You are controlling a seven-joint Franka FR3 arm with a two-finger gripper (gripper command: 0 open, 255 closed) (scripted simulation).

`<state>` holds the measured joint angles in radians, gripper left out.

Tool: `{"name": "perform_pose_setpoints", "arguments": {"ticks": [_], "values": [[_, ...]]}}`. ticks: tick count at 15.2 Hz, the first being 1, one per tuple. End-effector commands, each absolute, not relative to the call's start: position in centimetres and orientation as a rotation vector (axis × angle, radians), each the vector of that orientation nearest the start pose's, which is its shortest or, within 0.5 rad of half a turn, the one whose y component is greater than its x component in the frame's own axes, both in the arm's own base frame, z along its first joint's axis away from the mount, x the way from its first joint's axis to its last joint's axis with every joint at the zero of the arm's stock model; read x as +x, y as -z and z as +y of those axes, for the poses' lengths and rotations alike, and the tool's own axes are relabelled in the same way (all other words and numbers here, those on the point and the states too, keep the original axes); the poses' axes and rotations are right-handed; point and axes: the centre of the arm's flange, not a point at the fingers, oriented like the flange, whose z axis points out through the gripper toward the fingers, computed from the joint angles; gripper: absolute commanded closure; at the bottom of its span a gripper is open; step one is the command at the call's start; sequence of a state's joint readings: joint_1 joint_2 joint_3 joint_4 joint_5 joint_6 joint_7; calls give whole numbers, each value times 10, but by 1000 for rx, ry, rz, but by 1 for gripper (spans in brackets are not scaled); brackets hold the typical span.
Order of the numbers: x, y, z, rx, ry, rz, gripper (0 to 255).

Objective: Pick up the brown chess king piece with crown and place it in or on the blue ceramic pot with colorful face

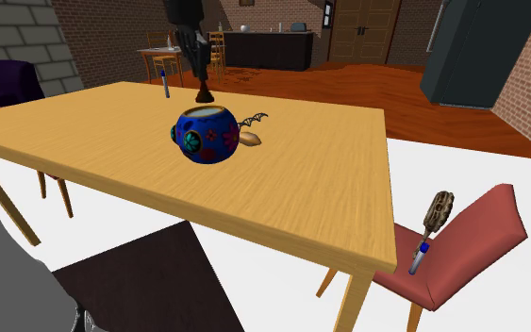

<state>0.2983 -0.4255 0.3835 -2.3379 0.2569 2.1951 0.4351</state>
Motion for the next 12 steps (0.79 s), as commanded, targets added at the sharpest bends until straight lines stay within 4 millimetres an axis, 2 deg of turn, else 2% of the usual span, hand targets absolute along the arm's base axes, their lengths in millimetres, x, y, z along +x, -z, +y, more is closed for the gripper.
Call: {"name": "perform_pose_setpoints", "arguments": {"ticks": [1,4,12], "values": [[339,-501,305,-2927,277,-164,255],[339,-485,305,-2927,277,-164,255],[339,-485,305,-2927,277,-164,255]]}}
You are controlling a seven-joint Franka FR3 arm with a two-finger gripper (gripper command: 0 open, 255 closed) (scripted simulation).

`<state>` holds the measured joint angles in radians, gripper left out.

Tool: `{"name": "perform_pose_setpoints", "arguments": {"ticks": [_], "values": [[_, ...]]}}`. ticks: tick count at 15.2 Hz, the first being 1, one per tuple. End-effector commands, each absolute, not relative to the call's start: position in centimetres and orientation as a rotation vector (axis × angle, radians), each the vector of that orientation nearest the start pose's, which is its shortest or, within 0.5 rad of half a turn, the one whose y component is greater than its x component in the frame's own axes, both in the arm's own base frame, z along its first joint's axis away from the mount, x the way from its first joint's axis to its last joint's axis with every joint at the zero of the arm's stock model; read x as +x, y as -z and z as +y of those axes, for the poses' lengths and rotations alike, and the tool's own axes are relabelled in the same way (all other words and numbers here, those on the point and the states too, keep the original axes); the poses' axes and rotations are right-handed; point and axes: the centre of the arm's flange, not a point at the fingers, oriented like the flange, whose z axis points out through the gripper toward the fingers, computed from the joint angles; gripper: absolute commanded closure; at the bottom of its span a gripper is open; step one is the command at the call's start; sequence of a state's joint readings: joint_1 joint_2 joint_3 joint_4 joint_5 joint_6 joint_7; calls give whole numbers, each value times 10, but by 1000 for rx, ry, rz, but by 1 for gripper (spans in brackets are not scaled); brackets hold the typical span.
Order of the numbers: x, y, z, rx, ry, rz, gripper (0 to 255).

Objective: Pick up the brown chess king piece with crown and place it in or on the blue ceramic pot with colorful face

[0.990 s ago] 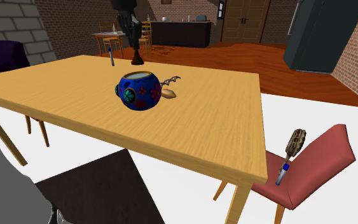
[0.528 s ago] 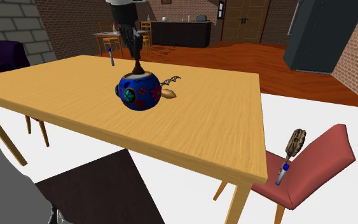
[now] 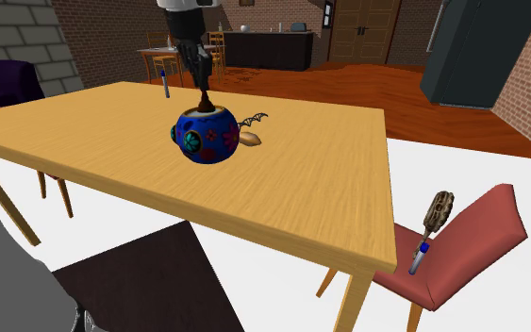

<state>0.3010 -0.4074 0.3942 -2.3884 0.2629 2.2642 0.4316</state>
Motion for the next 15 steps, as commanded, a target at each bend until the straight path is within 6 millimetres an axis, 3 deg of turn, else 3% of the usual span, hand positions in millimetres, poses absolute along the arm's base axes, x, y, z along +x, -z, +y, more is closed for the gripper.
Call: {"name": "perform_pose_setpoints", "arguments": {"ticks": [1,6,10,15], "values": [[339,-485,305,-2927,277,-164,0],[339,-485,305,-2927,276,-164,0],[330,-534,295,-2927,277,-164,0],[330,-534,295,-2927,277,-164,0]]}}
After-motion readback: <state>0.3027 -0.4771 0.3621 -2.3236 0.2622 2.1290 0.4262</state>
